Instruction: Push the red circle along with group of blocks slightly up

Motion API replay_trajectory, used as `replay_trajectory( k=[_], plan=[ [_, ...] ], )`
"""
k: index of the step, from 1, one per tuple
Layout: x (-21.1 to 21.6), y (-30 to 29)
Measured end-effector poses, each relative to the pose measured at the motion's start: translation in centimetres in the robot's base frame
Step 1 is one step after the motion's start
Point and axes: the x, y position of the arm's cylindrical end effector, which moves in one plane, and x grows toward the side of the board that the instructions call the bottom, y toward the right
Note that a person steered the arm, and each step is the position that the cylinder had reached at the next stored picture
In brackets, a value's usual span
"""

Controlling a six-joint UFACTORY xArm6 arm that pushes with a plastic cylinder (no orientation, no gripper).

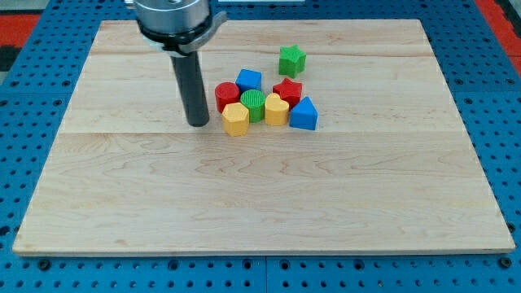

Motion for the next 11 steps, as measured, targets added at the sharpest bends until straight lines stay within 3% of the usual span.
replay_trajectory(
  k=[3, 6, 7, 8, 11],
  plan=[
    [0.0, 6.9],
    [-1.6, -3.6],
    [-6.0, -1.5],
    [-6.7, -1.3],
    [-2.4, 1.5]
  ],
)
